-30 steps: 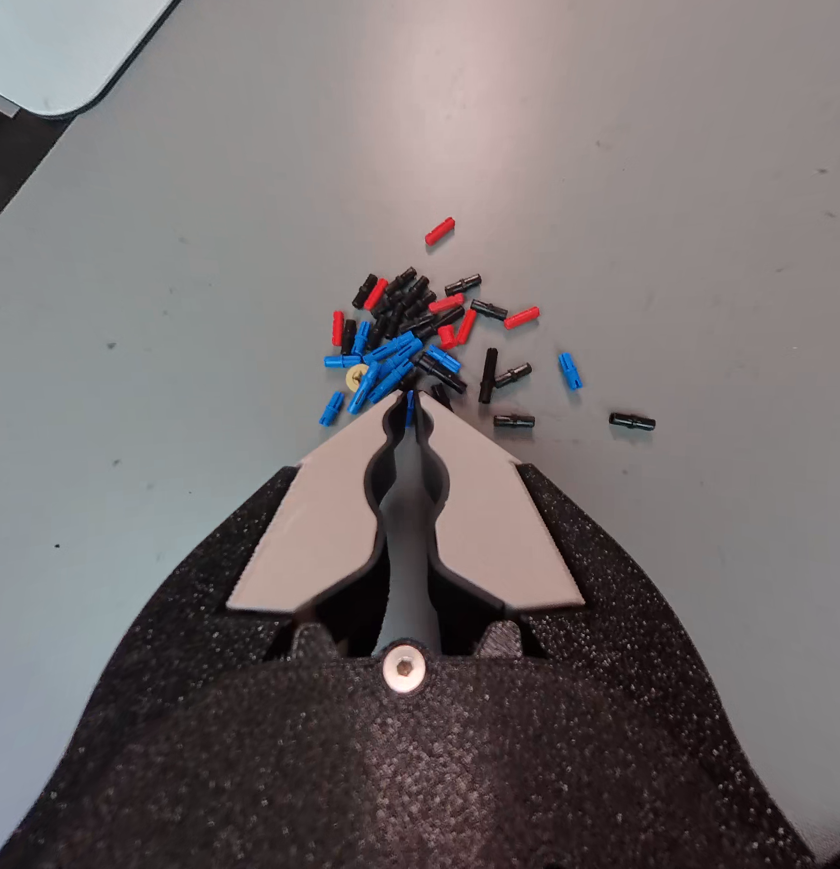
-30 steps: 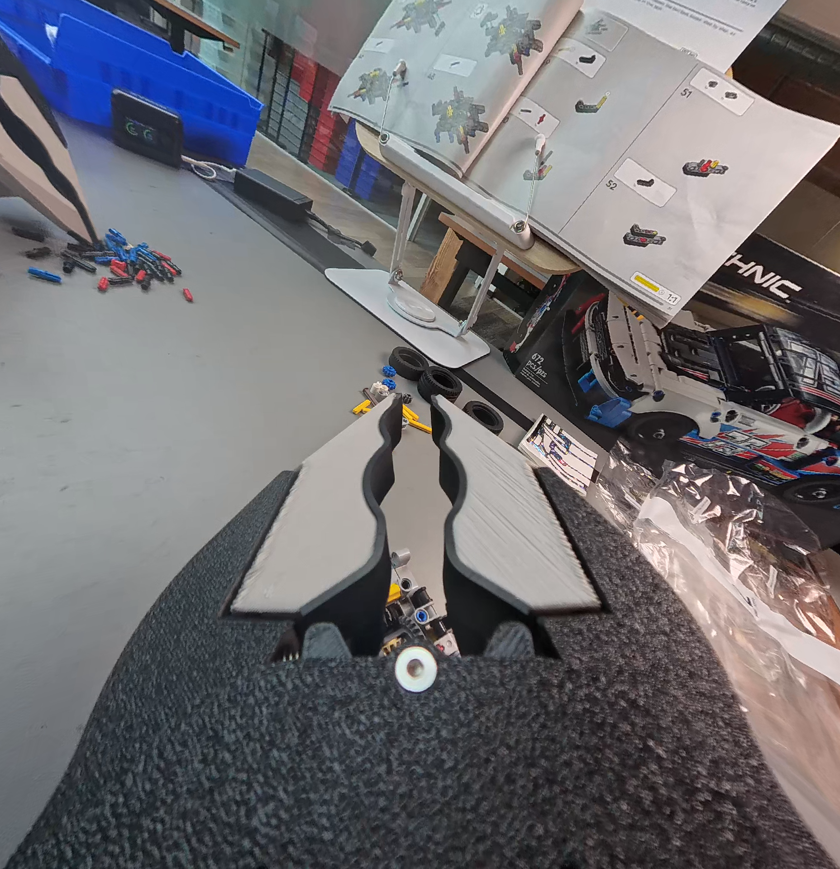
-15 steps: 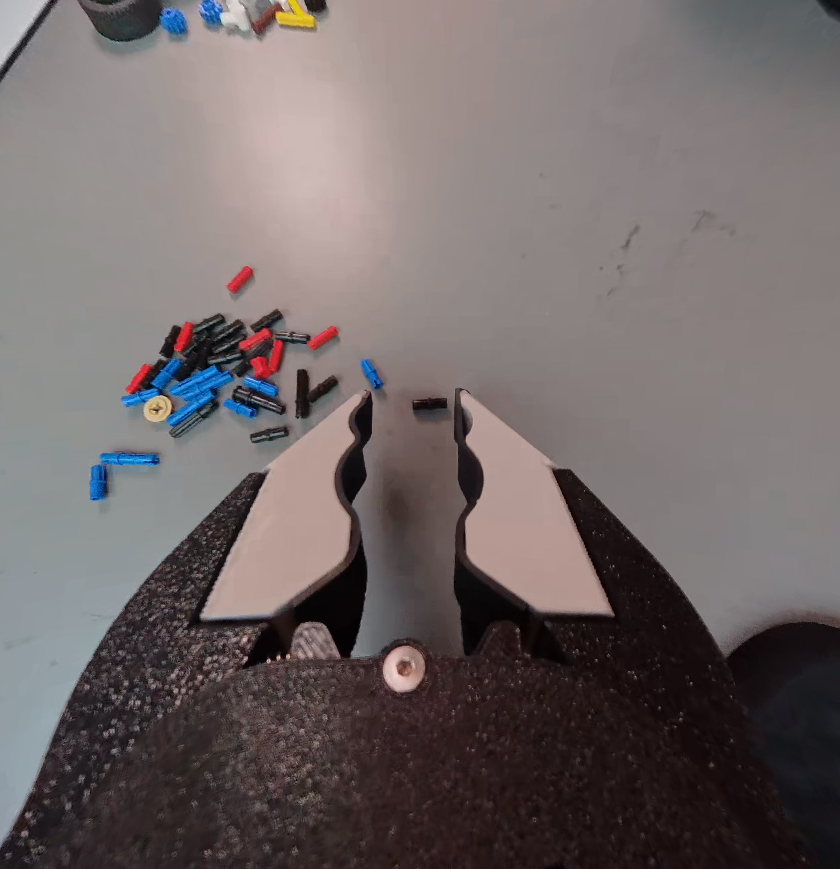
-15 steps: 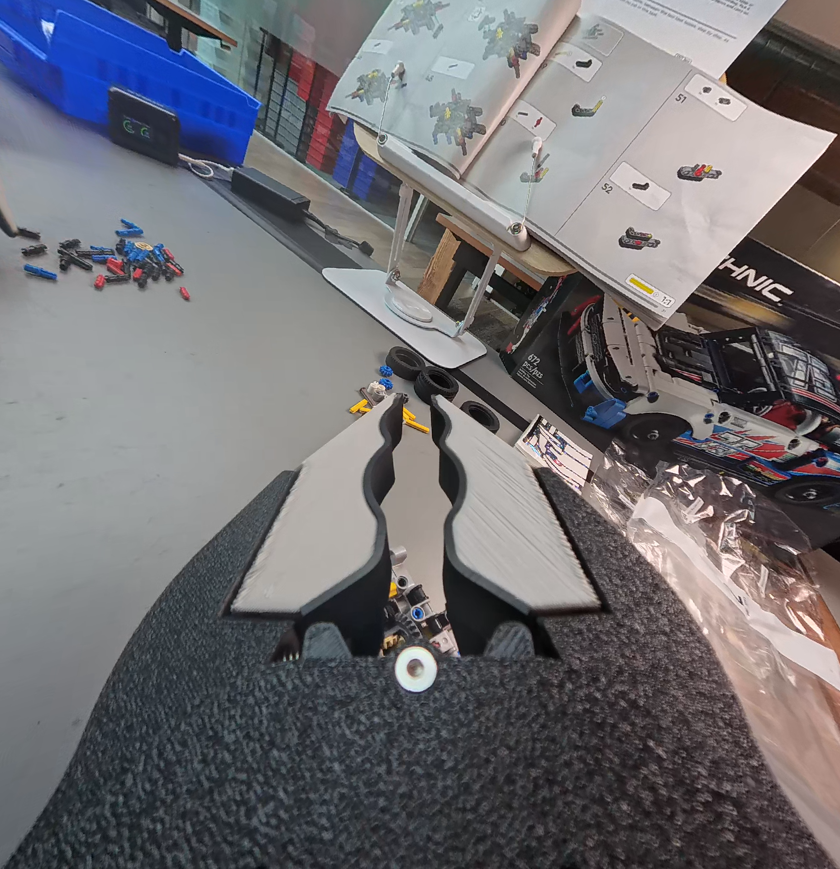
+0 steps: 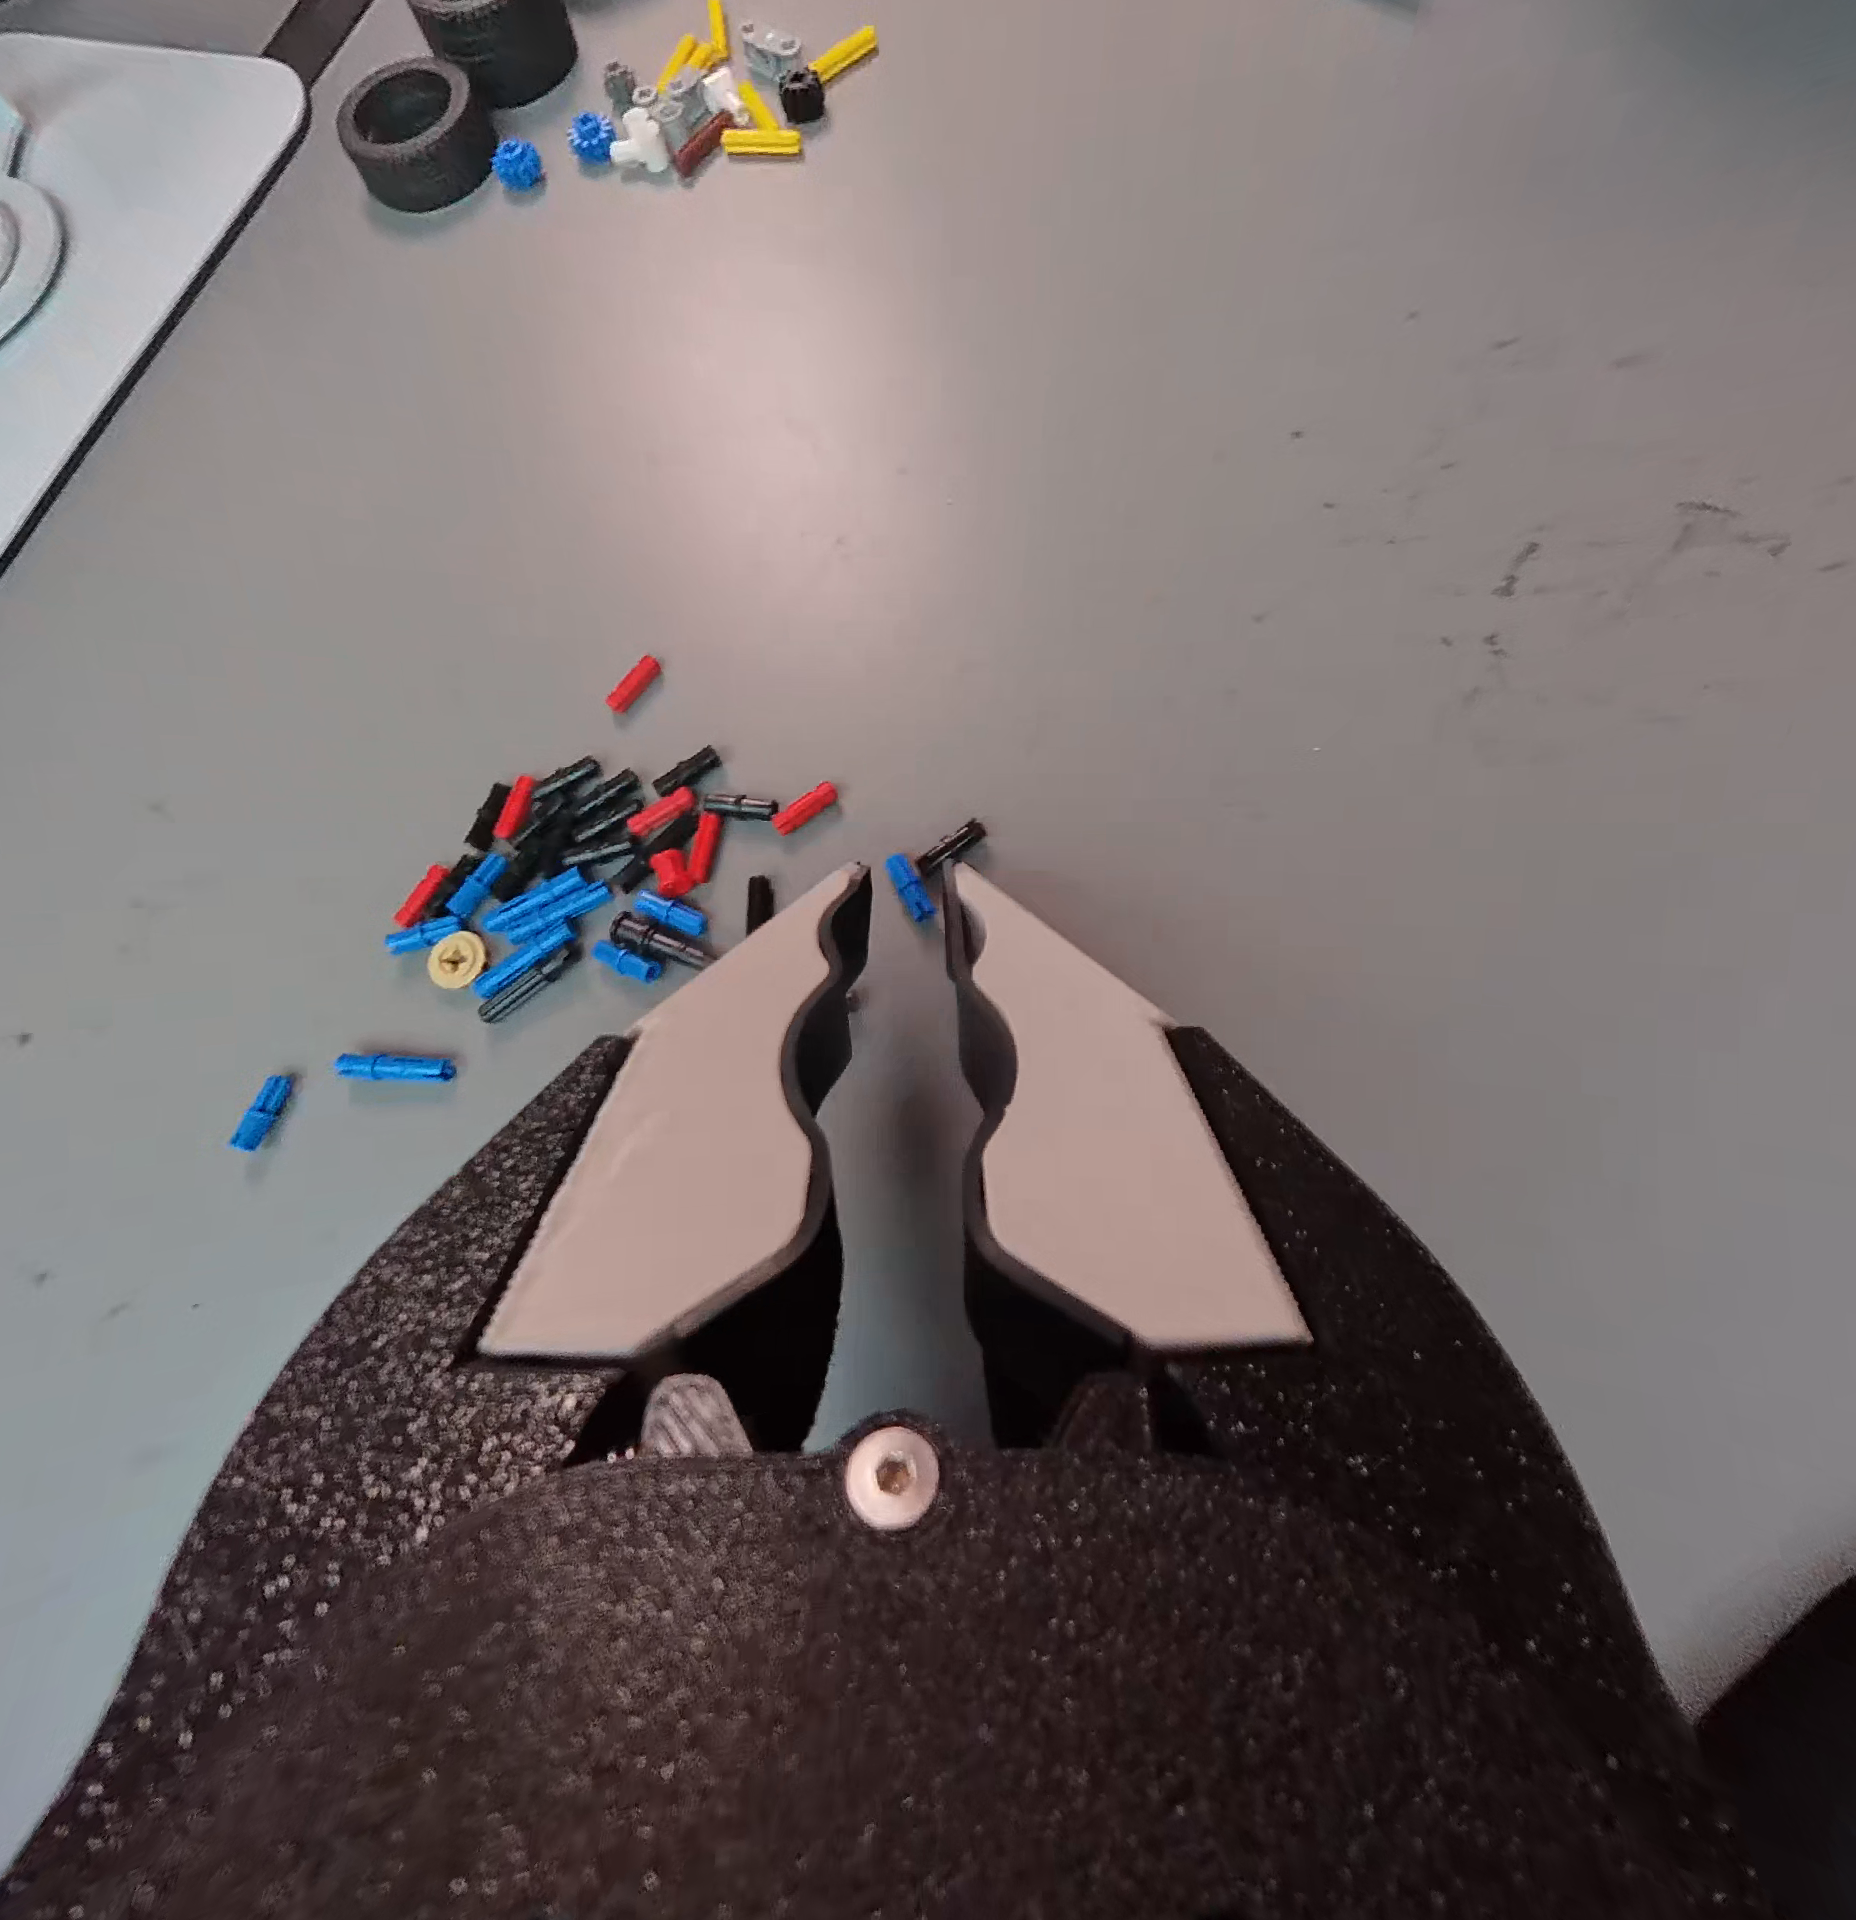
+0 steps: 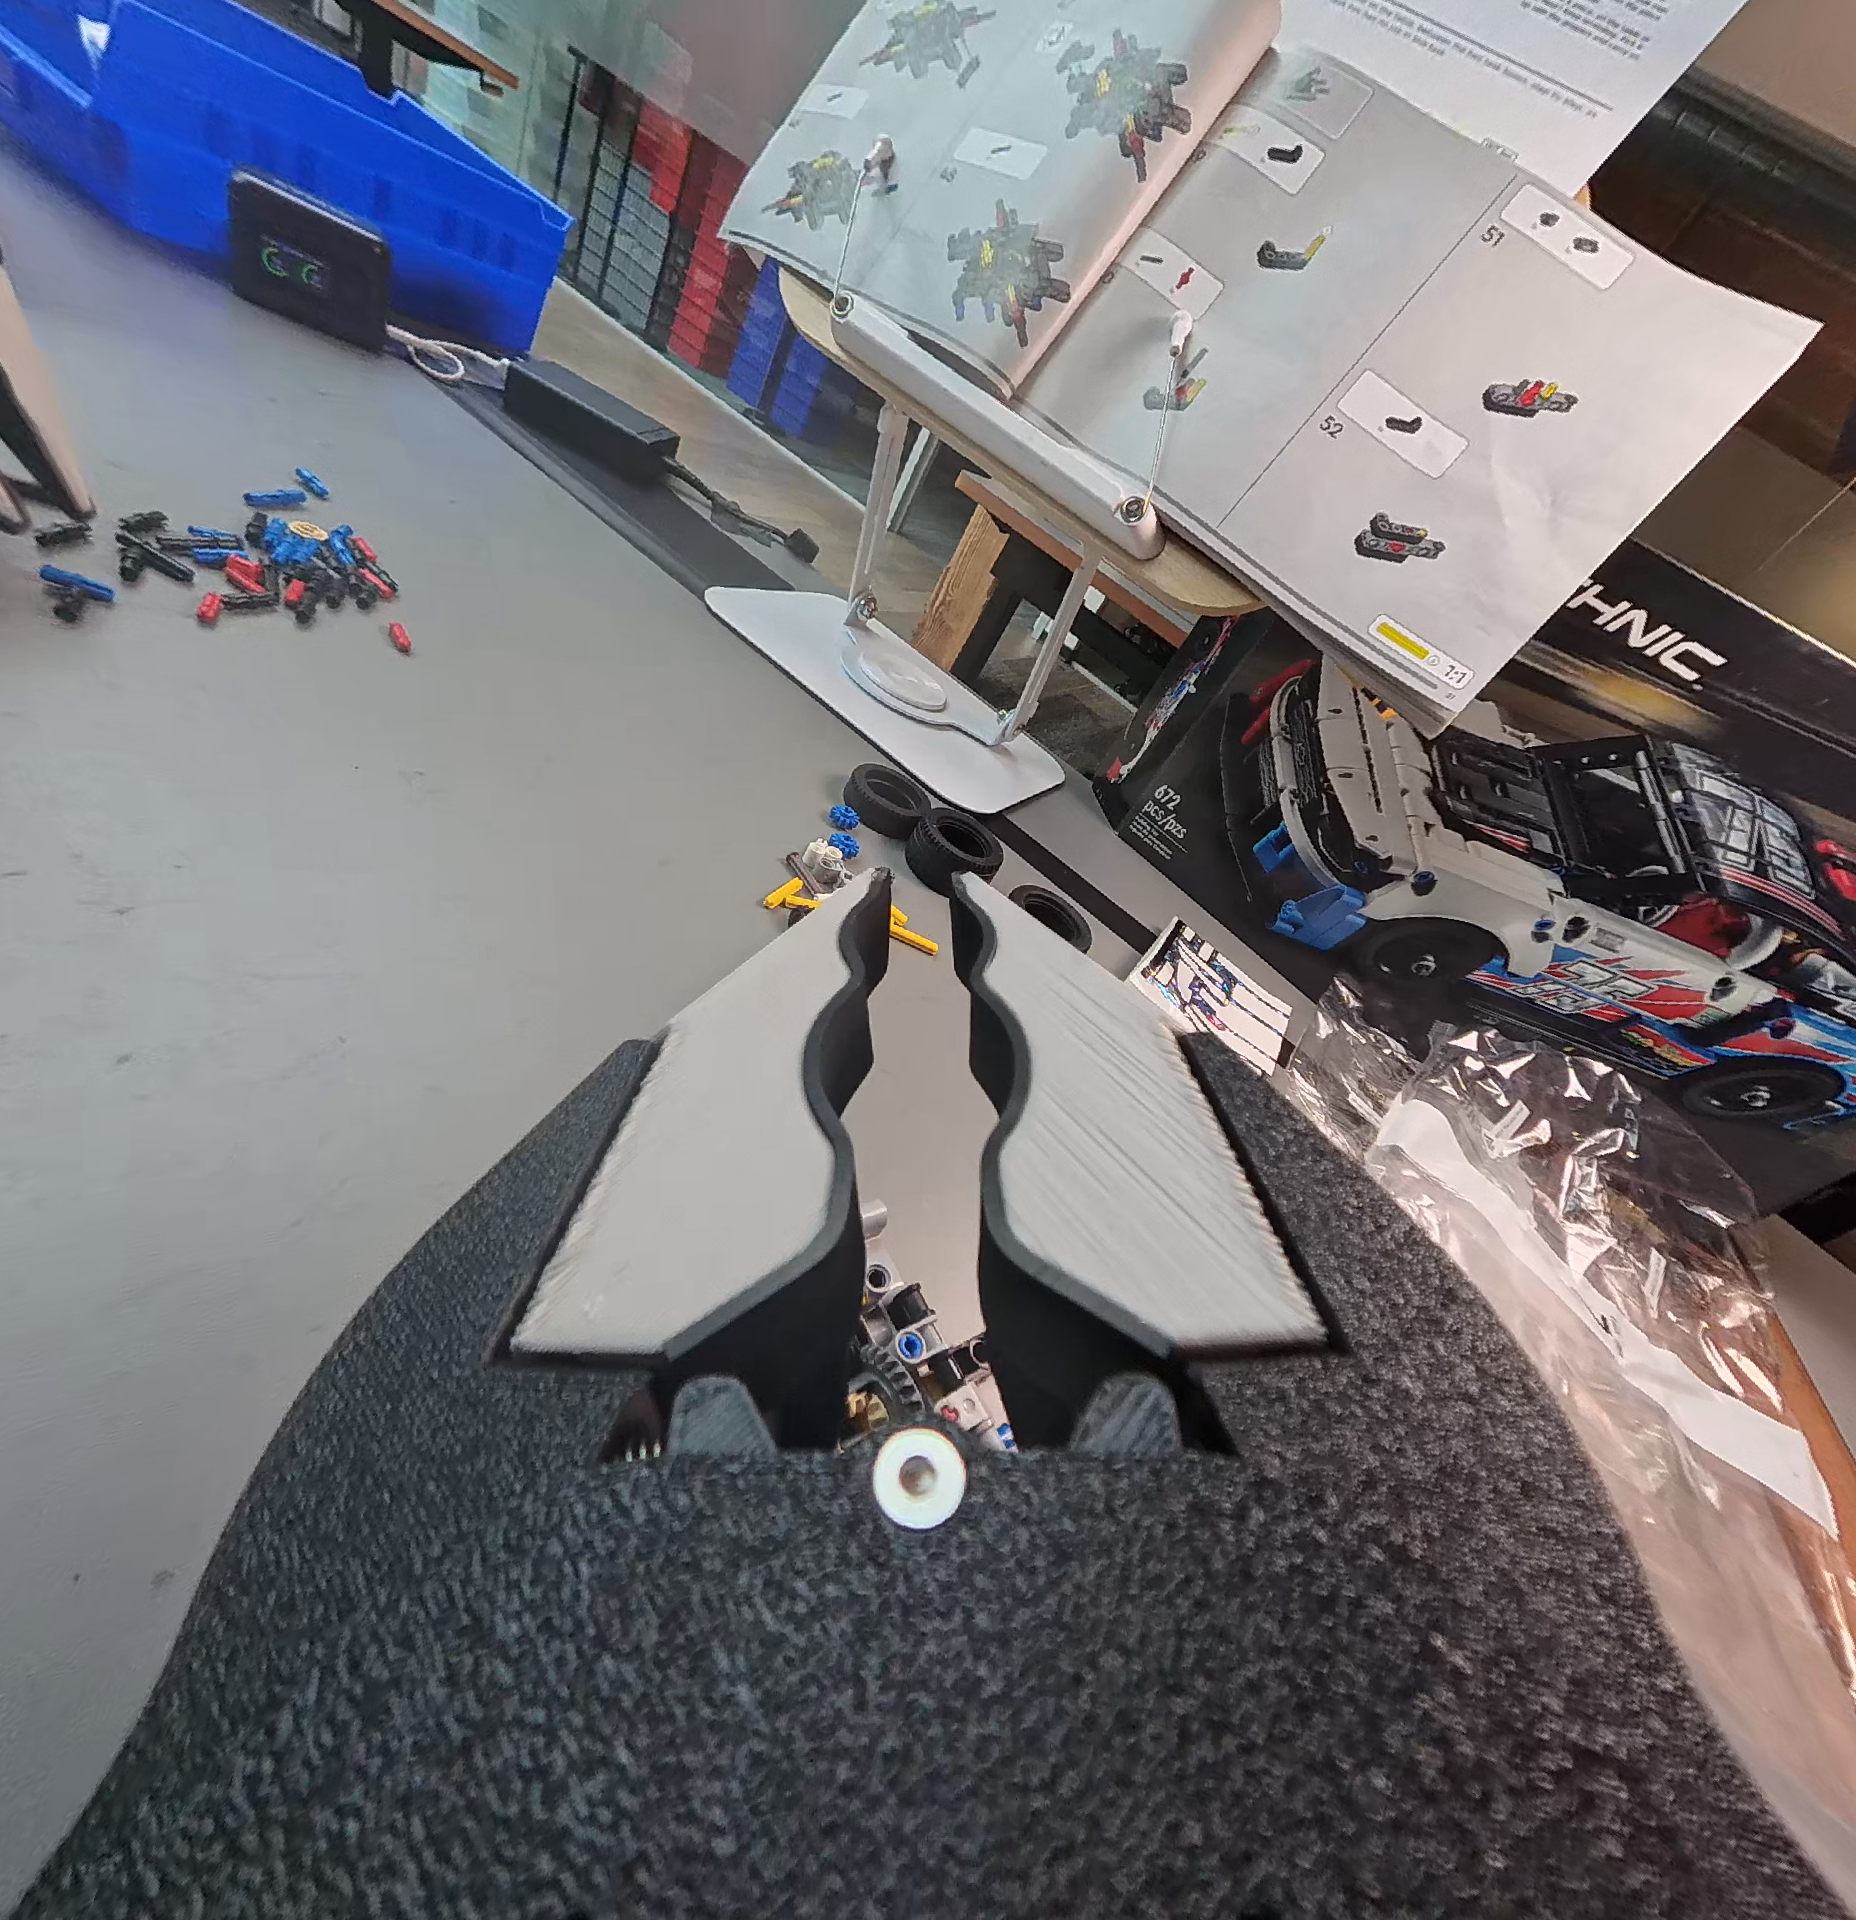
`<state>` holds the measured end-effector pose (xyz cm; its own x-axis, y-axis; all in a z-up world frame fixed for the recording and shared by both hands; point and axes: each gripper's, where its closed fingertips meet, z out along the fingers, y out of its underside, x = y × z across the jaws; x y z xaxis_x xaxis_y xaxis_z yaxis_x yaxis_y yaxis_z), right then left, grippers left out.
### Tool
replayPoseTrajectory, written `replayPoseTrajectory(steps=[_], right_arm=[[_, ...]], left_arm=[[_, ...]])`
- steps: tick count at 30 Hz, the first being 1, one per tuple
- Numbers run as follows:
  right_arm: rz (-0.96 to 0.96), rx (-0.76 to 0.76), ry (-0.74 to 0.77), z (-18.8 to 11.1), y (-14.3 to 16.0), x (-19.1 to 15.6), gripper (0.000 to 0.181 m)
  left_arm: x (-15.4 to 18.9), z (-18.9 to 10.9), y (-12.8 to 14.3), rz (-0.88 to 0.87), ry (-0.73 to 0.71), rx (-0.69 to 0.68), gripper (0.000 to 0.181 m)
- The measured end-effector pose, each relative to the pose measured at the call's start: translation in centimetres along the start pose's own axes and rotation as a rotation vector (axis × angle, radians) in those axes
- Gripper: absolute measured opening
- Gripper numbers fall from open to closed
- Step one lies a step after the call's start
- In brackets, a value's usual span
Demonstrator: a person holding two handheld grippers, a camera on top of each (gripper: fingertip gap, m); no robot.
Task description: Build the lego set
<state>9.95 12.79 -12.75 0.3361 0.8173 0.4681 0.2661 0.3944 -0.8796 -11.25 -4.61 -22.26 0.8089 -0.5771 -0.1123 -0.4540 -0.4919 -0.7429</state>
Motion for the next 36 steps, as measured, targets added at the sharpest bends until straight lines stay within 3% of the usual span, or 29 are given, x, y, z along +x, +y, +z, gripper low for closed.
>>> replayPoseTrajectory(steps=[5,10,17,22,26,29,33,36], right_arm=[[0.004,-0.010,-0.014,0.3,0.3,-0.3,0.010],[-0.011,-0.014,-0.012,0.2,0.3,-0.3,0.010],[-0.008,-0.016,-0.017,0.2,0.4,-0.4,0.010],[-0.012,-0.016,-0.015,0.2,0.4,-0.4,0.010],[-0.010,-0.015,-0.010,0.1,0.4,-0.3,0.010],[-0.013,-0.012,-0.008,0.1,0.3,-0.3,0.010],[-0.010,-0.010,-0.011,0.1,0.2,-0.4,0.010],[-0.013,-0.009,-0.010,0.2,0.2,-0.4,0.010]], left_arm=[[0.7,2.0,-0.1,0.096,-0.037,-0.026,0.026],[-0.5,2.9,-0.2,0.112,-0.074,-0.044,0.007],[-3.7,2.0,0.7,0.084,-0.212,-0.057,0.005],[-4.2,0.6,-0.4,-0.019,-0.200,0.046,0.017],[-3.2,-0.2,-0.6,-0.080,-0.115,0.105,0.038],[-2.2,-0.7,0.2,-0.072,-0.063,0.082,0.049],[-2.8,-0.5,2.5,-0.046,-0.114,-0.044,0.037],[-3.9,-0.6,2.3,-0.070,-0.168,-0.015,0.027]])
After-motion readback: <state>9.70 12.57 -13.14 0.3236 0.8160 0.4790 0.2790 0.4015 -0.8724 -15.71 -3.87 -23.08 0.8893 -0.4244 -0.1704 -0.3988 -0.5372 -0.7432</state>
